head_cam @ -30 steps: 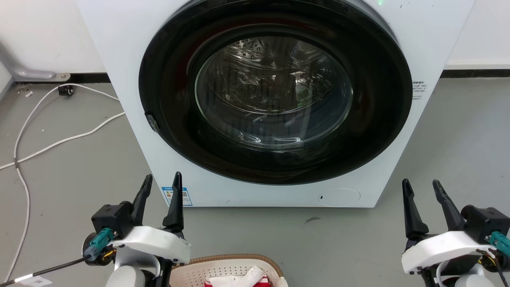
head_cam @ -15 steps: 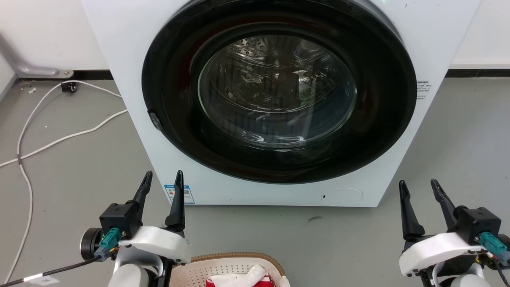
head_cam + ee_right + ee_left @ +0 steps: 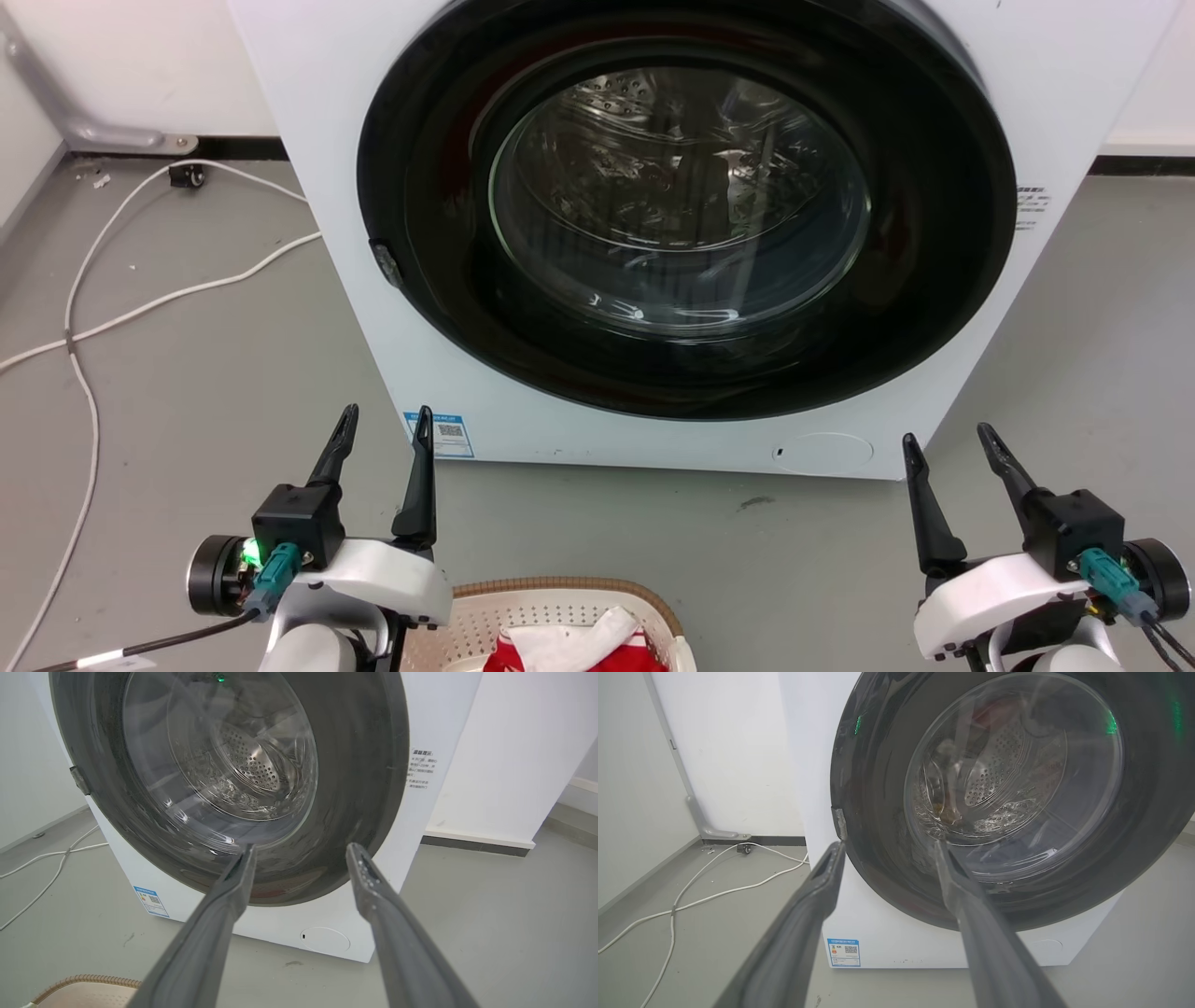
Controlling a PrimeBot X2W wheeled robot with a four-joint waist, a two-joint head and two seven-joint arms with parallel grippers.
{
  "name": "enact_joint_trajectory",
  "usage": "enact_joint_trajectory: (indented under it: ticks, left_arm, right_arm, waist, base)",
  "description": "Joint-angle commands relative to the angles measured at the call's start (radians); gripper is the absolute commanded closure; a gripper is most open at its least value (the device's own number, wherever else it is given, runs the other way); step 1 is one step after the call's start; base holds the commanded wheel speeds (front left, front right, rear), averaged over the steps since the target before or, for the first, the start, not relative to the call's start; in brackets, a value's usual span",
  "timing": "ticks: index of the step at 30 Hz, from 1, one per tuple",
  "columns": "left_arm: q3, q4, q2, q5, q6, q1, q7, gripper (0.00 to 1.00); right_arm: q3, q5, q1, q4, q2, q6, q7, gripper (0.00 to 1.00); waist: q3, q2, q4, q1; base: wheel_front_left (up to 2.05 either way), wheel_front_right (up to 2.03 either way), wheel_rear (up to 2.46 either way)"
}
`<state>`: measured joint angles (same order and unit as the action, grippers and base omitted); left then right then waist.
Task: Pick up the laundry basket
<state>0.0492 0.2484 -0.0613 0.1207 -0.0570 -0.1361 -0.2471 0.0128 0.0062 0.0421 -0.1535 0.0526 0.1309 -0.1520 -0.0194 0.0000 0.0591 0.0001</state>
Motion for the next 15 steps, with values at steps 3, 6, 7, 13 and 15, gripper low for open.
enact_joint_trajectory:
  ticks: [3,6,7,13,15]
  left_arm:
    - [-0.004,-0.004,0.001,-0.033,0.008,0.003,-0.013,0.00]
    - [-0.006,-0.006,0.003,-0.050,0.014,0.006,-0.017,0.00]
    - [-0.007,-0.007,0.003,-0.056,0.015,0.005,-0.020,0.00]
    - [-0.015,-0.006,0.007,-0.043,0.022,0.000,-0.018,0.00]
    - [-0.019,-0.005,0.007,-0.038,0.025,-0.004,-0.018,0.00]
  right_arm:
    - [-0.010,-0.034,0.011,-0.004,-0.004,0.000,-0.012,0.00]
    - [-0.021,-0.051,0.016,-0.010,-0.004,0.000,-0.018,0.00]
    - [-0.024,-0.058,0.019,-0.011,-0.004,0.000,-0.019,0.00]
    - [-0.044,-0.049,0.041,-0.024,-0.004,0.000,-0.015,0.00]
    - [-0.051,-0.046,0.045,-0.028,-0.004,0.000,-0.013,0.00]
  waist:
    - [-0.016,0.0000,0.013,-0.0001]
    - [-0.029,0.0000,0.025,-0.0001]
    - [-0.035,0.0000,0.030,-0.0001]
    - [-0.071,0.0000,0.059,-0.0001]
    - [-0.084,0.0000,0.069,-0.0001]
  base:
    - [0.00,0.00,0.00]
    - [0.00,0.00,0.00]
    - [0.00,0.00,0.00]
    - [0.00,0.00,0.00]
    - [0.00,0.00,0.00]
